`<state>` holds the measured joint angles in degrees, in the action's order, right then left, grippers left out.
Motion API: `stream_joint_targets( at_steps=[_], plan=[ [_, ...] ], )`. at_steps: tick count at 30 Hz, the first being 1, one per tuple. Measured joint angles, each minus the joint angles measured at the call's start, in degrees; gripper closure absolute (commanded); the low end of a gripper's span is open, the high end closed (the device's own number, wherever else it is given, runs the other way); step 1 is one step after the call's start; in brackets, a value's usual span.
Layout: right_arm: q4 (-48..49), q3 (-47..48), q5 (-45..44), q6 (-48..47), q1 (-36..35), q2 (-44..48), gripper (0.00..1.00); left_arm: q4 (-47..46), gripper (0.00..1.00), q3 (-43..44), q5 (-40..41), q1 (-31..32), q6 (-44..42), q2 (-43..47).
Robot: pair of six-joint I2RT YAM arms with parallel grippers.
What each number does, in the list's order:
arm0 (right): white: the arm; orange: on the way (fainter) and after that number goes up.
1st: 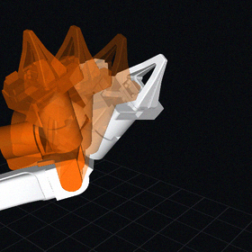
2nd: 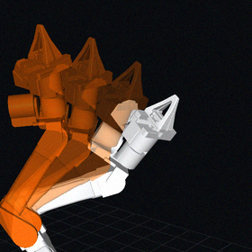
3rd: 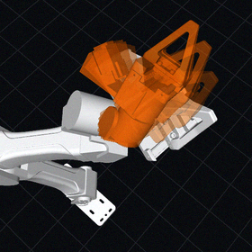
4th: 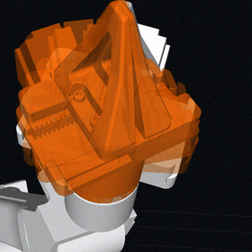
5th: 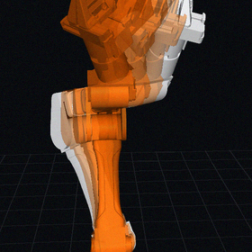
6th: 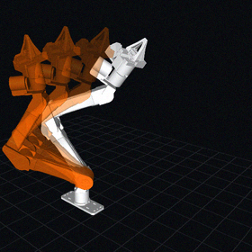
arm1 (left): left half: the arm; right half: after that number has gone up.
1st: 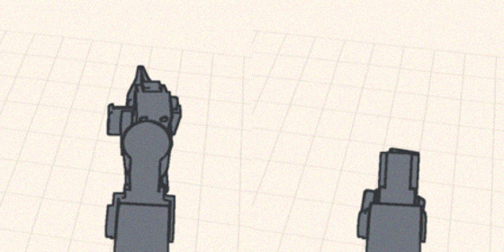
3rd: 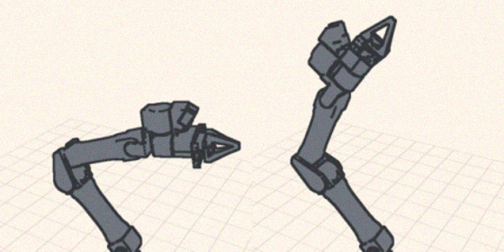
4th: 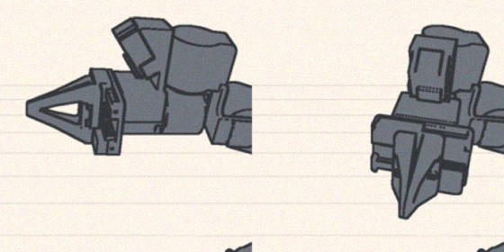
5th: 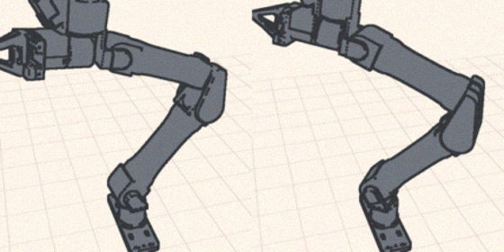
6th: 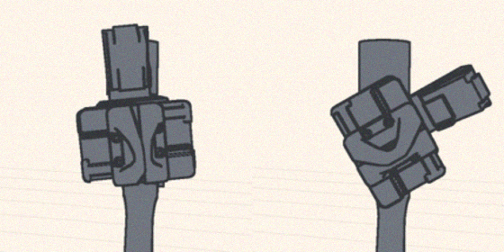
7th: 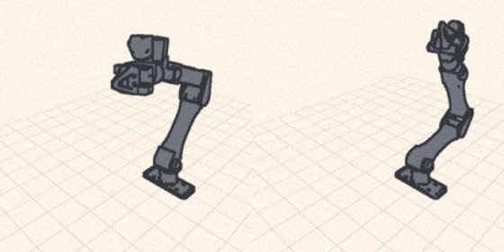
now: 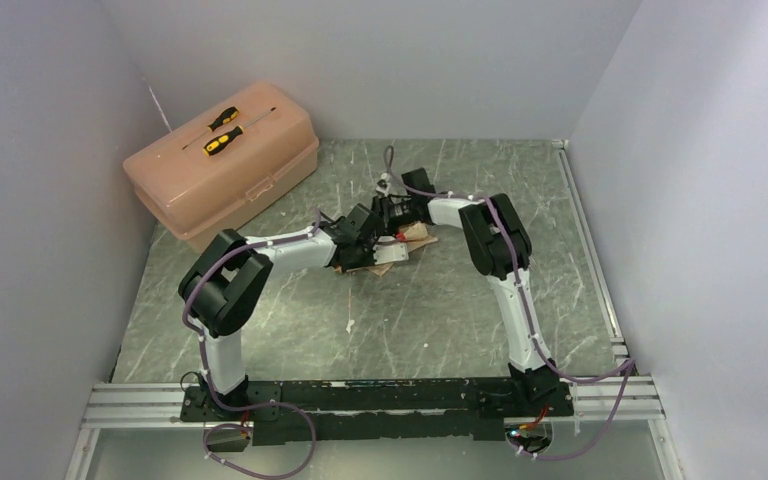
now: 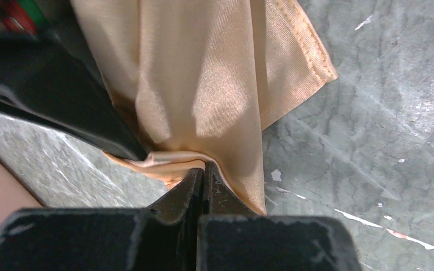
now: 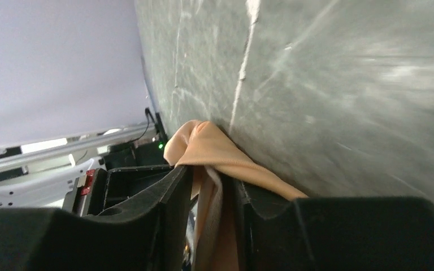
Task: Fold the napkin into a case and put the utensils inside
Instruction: Insert the napkin into the napkin holder.
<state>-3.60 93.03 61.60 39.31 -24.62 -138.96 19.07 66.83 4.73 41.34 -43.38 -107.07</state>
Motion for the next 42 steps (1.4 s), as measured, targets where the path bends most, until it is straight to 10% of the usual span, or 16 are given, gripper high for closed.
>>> stream_joint_targets(
  at_steps=[10, 18, 27, 42],
  plan=[
    [2.8, -15.4, -14.0, -5.7, 13.2, 19.4, 0.65, -0.7, 0.97, -0.6, 0.7, 0.0, -0.4, -0.1],
    [15.1, -36.8, -20.1, -5.1, 15.1, 42.6, 0.97, -0.7, 0.97, -0.4, 0.7, -0.1, -0.2, -0.3],
    [25.1, -43.8, -15.0, 2.0, 8.9, 33.1, 1.0, 0.2, 0.97, 0.5, 0.0, -0.6, 1.1, -0.5],
    [18.9, -22.7, -22.5, -5.9, 5.6, 18.9, 1.0, 3.2, 0.97, 3.3, -2.3, -2.0, 2.7, -1.7]
  ],
)
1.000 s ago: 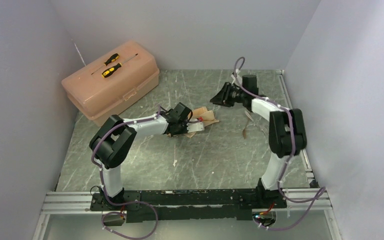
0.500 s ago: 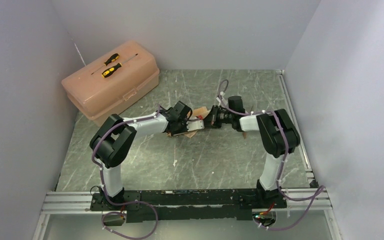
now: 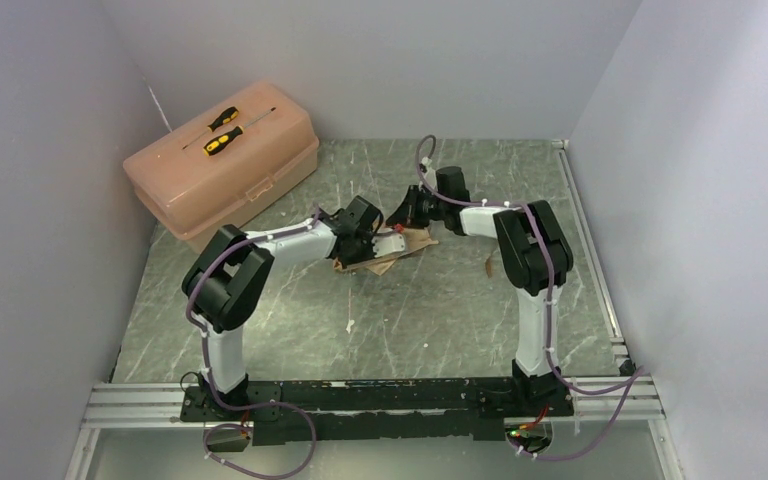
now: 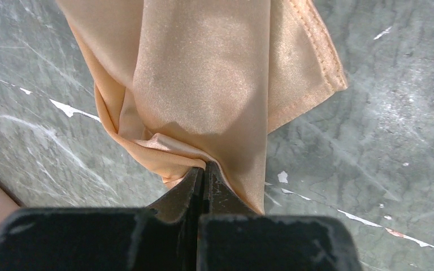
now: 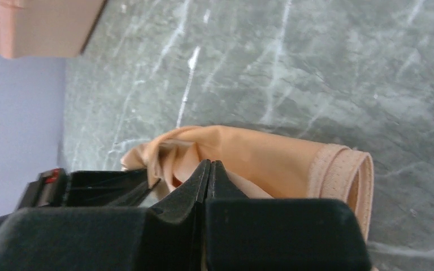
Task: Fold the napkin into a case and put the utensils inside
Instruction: Insert the napkin into the napkin holder.
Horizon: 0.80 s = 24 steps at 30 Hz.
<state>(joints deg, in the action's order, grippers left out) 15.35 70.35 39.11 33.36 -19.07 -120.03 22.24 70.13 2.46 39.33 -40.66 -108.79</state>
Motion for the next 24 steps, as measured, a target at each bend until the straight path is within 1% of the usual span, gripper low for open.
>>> stream_joint_targets(
  at_steps=[4, 6, 7, 8, 9, 10, 11, 14, 16, 18, 22, 24],
  plan=[
    [-1.9, -0.5, -2.0, -2.0, -0.1, -0.6, 0.99, 1.1, 0.97, 1.9, -1.0, -1.3, 1.3, -0.9],
    [-1.1, -3.7, -3.1, -2.3, 0.0, 1.1, 0.94, 1.7, 0.97, 3.1, -2.0, -2.6, 2.4, -1.6],
    [-0.5, -6.3, -3.5, -2.3, 0.0, 2.9, 0.89, 1.8, 0.97, 3.5, -2.3, -3.0, 2.6, -1.8],
    [0.0, -9.1, -3.9, -2.3, 0.1, 5.2, 0.82, 1.6, 0.97, 3.5, -2.6, -3.5, 2.8, -1.9],
    [0.7, -11.5, -4.2, -2.4, 0.2, 7.5, 0.66, 1.4, 0.97, 3.5, -2.7, -4.0, 3.0, -1.9],
    [1.4, -14.6, -4.5, -2.7, 0.4, 10.9, 0.57, 1.3, 0.97, 3.5, -2.7, -4.2, 3.1, -2.0],
    [2.7, -17.5, -4.6, -3.4, 0.5, 14.7, 0.54, 1.2, 0.97, 3.5, -2.7, -4.3, 3.4, -2.1],
    [7.3, -24.4, -5.2, -6.9, 0.0, 25.2, 0.54, 1.1, 0.97, 3.5, -2.7, -4.3, 4.0, -2.1],
    [9.7, -28.1, -8.7, -10.4, -1.8, 30.8, 0.54, 1.2, 0.97, 3.6, -3.1, -4.4, 4.3, -2.1],
    [11.9, -32.8, -11.0, -12.5, -3.0, 34.3, 0.52, 1.2, 0.97, 3.7, -3.4, -4.5, 5.0, -2.1],
    [13.8, -42.1, -14.8, -16.4, -11.7, 39.4, 0.49, 1.2, 0.98, 3.7, -3.3, -4.6, 5.9, -2.2],
    [14.2, -44.5, -16.3, -18.3, -15.0, 40.0, 0.48, 1.2, 0.97, 3.8, -3.3, -4.6, 6.0, -2.2]
  ],
)
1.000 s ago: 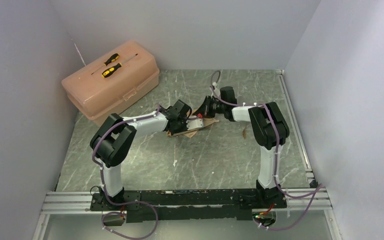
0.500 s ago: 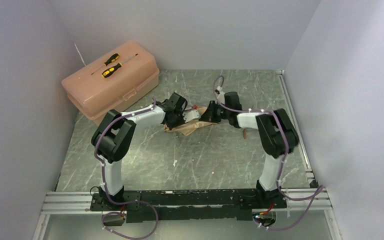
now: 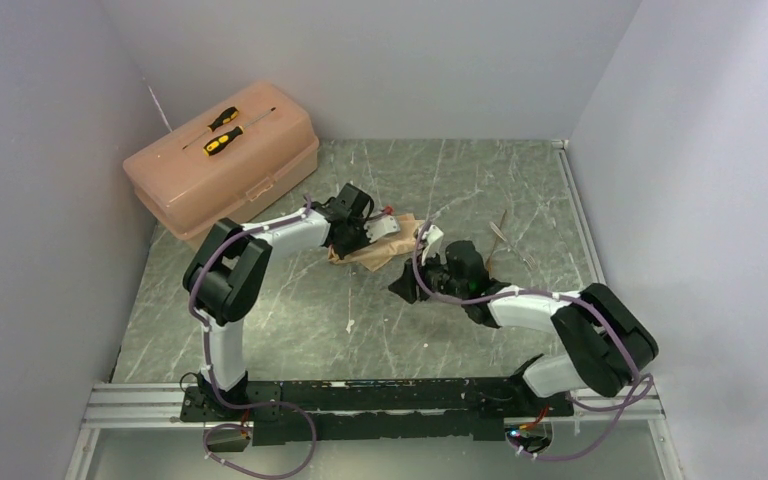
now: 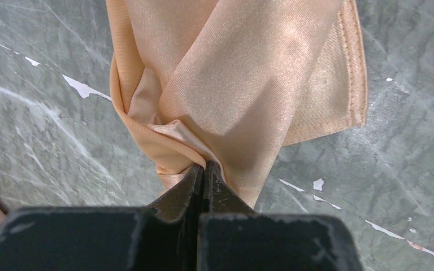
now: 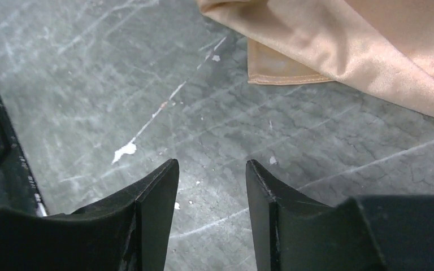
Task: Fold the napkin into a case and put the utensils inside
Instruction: Insert the napkin into the napkin holder.
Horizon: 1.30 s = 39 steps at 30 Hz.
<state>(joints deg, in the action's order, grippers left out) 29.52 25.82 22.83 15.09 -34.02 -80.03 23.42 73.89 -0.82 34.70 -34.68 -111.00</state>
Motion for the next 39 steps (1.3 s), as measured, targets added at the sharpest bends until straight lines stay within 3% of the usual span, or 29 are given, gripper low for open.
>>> stream_joint_targets(
  at_steps=[6, 13, 25, 34, 39],
  plan=[
    [3.1, 0.5, -4.7, -5.6, -3.8, -3.7, 0.47, 2.1, 0.97, 2.0, -0.3, -0.2, 1.3, -1.0],
    [3.5, 11.2, -7.3, -11.1, -6.6, -15.6, 0.48, 5.1, 0.97, 4.7, -1.5, -0.9, 2.6, -2.4],
    [3.3, 16.1, -9.5, -14.1, -8.1, -24.3, 0.52, 6.6, 0.97, 6.1, -3.7, -1.9, 3.4, -3.1],
    [2.5, 18.2, -13.9, -14.2, -9.1, -25.8, 0.63, 7.0, 0.97, 6.5, -4.2, -2.2, 4.1, -3.3],
    [2.3, 18.2, -17.5, -14.1, -9.7, -25.8, 0.85, 7.0, 0.97, 6.5, -4.1, -2.2, 4.1, -3.3]
  ],
)
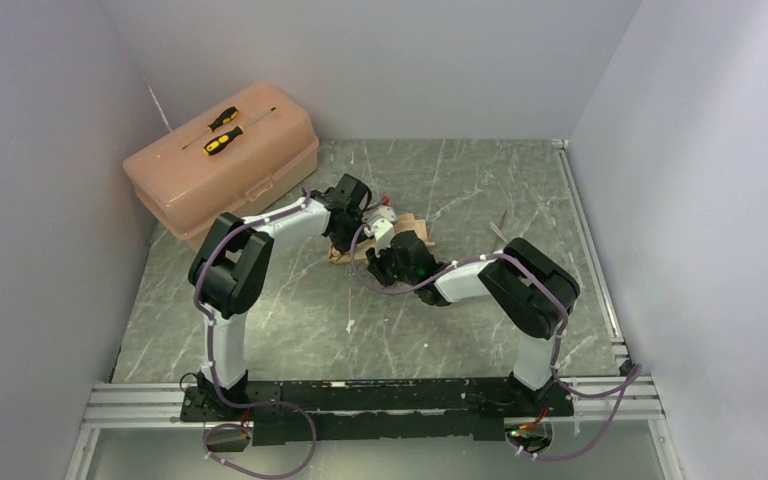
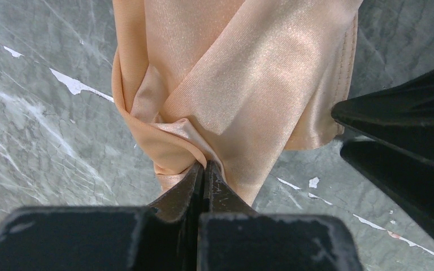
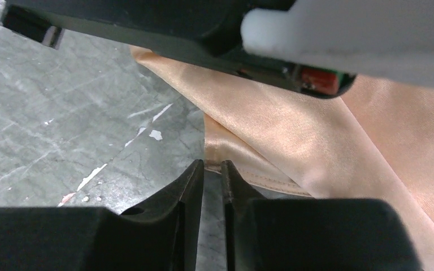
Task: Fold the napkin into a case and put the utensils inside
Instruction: Insert the napkin into the napkin holder.
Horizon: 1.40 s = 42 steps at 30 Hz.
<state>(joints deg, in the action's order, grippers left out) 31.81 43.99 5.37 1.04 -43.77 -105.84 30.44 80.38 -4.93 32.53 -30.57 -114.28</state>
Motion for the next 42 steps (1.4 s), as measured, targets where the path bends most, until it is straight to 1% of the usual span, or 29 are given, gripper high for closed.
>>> stream_joint_targets(
  at_steps=[1, 3, 4, 13, 26, 27, 29, 32, 37, 40, 42],
  plan=[
    [0.0, 0.0, -0.6, -0.1, -0.1, 0.0, 0.91, 0.0, 0.97, 0.0, 0.0, 0.0, 0.0, 0.0],
    [-0.1, 0.0, -1.8, 0.0, -0.3, 0.0, 0.99, 0.0, 0.97, 0.0, 0.0, 0.0, 0.0, 0.0],
    [-0.1, 0.0, -2.2, 0.0, -0.4, 0.0, 1.0, 0.0, 0.97, 0.0, 0.0, 0.0, 0.1, 0.0],
    [-1.4, 0.7, -2.9, 0.9, -0.9, 0.1, 1.0, -0.1, 0.97, 0.0, 0.0, 0.0, 0.5, 0.0],
    [-3.4, 2.2, -1.3, 5.7, -3.7, -0.2, 1.0, -0.2, 0.97, 0.0, -0.2, -0.2, 1.4, 0.0],
    [-3.4, 2.2, -1.2, 5.7, -3.7, -0.2, 0.94, -0.2, 0.97, 0.0, -0.2, -0.2, 1.5, 0.0],
    [-3.5, 2.2, -1.5, 5.8, -3.8, -0.2, 0.75, -0.2, 0.97, 0.0, -0.2, -0.2, 1.5, 0.0],
    [-3.7, 1.4, -2.6, 5.5, -3.9, 0.8, 0.63, -0.3, 0.97, -0.2, -0.2, -0.2, 1.5, 0.1],
    [-5.2, -0.8, -5.4, 4.2, -4.1, 4.0, 0.6, -1.0, 0.97, -0.8, -0.2, -0.2, 1.5, 0.5],
    [-5.2, -0.8, -6.3, 3.9, -4.1, 4.4, 0.6, -1.1, 0.97, -0.9, -0.2, -0.2, 1.4, 0.5],
    [-5.3, -0.8, -6.6, 3.9, -4.1, 4.4, 0.58, -1.1, 0.97, -0.9, -0.2, -0.2, 1.4, 0.5]
  ],
)
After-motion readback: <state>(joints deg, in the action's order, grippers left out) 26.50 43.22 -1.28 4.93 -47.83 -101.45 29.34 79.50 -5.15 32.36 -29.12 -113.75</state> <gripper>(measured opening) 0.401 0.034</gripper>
